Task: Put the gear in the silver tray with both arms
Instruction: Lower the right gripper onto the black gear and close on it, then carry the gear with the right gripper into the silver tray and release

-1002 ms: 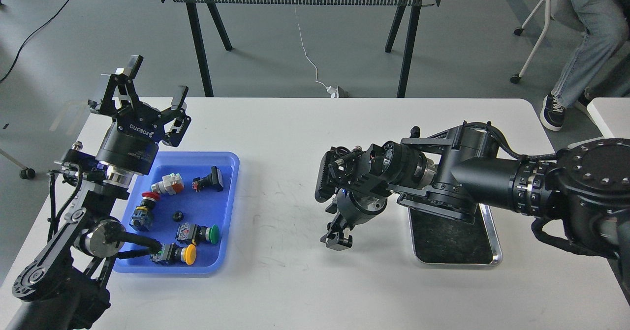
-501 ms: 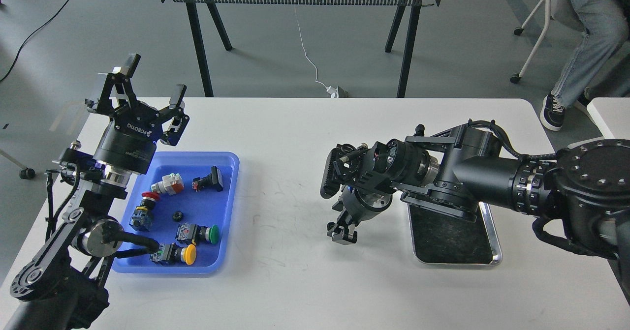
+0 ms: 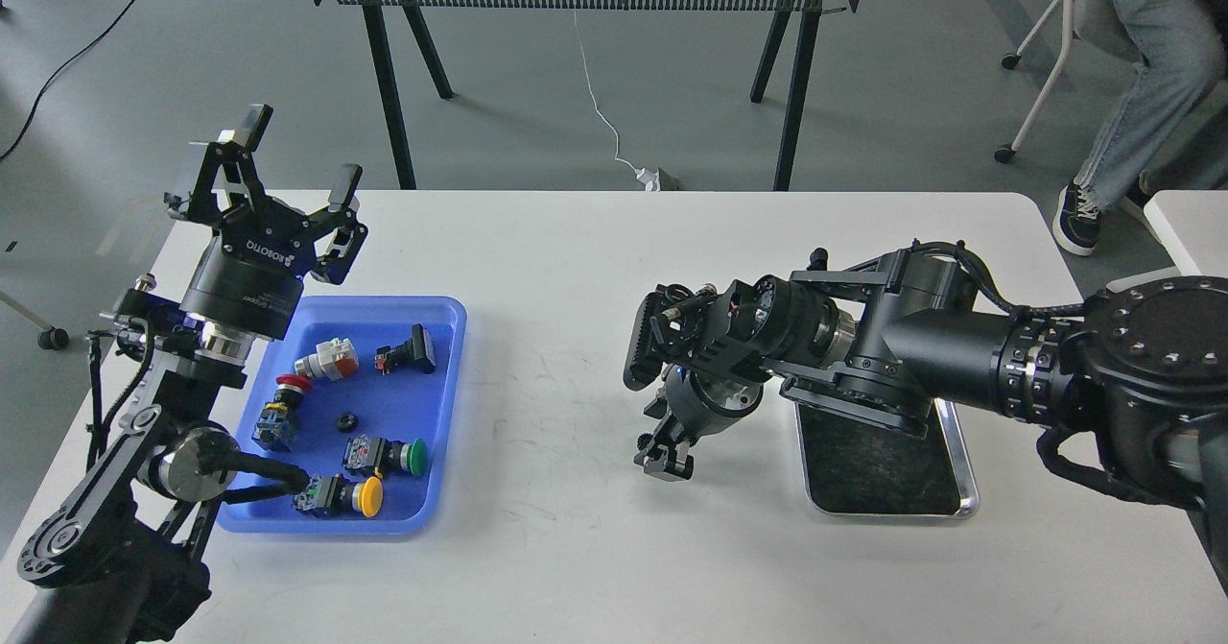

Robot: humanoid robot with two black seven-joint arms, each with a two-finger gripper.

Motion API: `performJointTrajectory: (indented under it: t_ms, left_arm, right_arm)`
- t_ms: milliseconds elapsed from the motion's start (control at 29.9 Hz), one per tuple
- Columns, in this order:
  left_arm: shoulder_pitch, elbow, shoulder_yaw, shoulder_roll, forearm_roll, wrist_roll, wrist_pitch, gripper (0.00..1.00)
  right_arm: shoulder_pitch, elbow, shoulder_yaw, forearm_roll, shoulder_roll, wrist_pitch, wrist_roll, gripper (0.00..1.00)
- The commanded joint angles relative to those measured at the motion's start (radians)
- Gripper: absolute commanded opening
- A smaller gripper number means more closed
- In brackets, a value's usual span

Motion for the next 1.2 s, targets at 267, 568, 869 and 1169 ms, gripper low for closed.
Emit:
performJointTrajectory:
  t_ms: [267, 568, 869, 1169]
  left_arm:
    - [0.0, 0.0, -0.008, 0.002, 0.0, 0.0, 0.0, 0.99]
    - [0.0, 0.0, -0.008, 0.002, 0.0, 0.0, 0.0, 0.99]
    - [0.0, 0.0, -0.008, 0.002, 0.0, 0.0, 0.0, 0.99]
    - [-0.002, 0.0, -0.009, 0.004, 0.0, 0.0, 0.0, 0.99]
  right_arm:
    - [-0.012, 0.0, -0.003, 0.001, 0.0, 0.0, 0.0, 0.5]
    - [-0.016, 0.0, -0.003, 0.001, 0.0, 0.0, 0.0, 0.42]
    - [-0.02, -0.002, -0.006, 0.001, 0.0, 0.0, 0.0, 0.26]
    - [-0.019, -0.002, -0.006, 0.001, 0.0, 0.0, 0.0, 0.09]
